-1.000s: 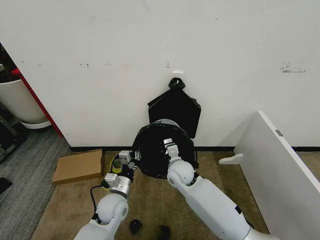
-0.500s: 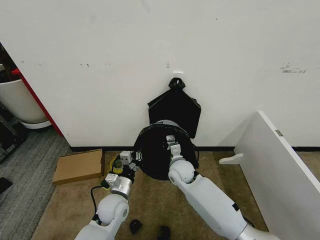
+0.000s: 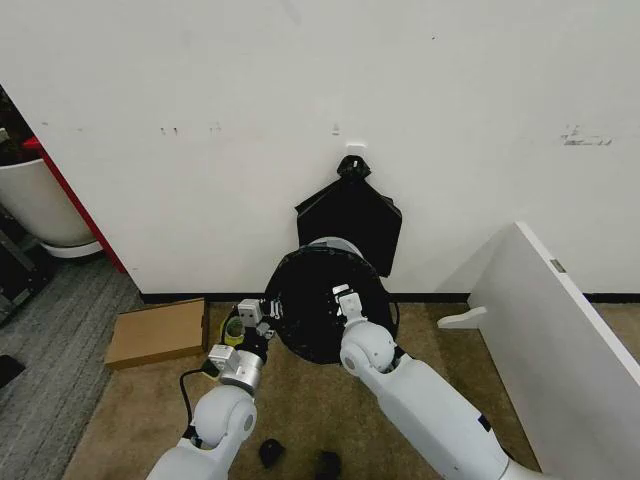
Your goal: Place the garbage bag over the trash bin.
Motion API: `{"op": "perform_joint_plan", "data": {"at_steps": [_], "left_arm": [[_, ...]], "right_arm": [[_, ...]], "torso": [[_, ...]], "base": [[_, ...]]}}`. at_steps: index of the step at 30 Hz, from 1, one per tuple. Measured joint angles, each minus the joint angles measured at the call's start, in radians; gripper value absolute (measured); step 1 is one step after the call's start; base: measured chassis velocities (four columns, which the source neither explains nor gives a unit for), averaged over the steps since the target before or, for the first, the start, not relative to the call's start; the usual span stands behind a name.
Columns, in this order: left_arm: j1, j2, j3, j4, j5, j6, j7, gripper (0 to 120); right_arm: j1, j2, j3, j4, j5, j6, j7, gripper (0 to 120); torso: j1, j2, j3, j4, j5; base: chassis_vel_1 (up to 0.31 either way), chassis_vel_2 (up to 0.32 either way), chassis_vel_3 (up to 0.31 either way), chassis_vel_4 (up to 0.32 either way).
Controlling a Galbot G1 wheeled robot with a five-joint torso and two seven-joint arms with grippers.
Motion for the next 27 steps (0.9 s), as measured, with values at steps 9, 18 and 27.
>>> {"op": "perform_joint_plan", "data": {"at_steps": [9,18,27], "left_arm": [[-0.012,0.003,-0.014,0.012,-0.017,0.0,-0.006,0],[-0.014,0.002,-0.013,0.013,-0.022,0.003,-0.008,0],[-0.024,0.005,-0.02,0.007,-0.094,0.02,-0.025,0]], "right_arm": [[-0.064,-0.068,-0.028,0.182,0.03,0.048,-0.033,11],[-0.124,-0.097,-0.032,0.277,0.089,0.064,-0.066,45],[-0.213,-0.141,0.044,0.386,0.054,0.261,-0.323,77]], "torso": [[0.0,0.0,0.0,-0.0003,0.0],[0.0,0.0,0.0,0.0,-0.0001],[0.0,0.0,0.0,0.0,0.0001]], "base": [[0.0,0.0,0.0,0.0],[0.0,0.0,0.0,0.0],[0.0,0.0,0.0,0.0]]}}
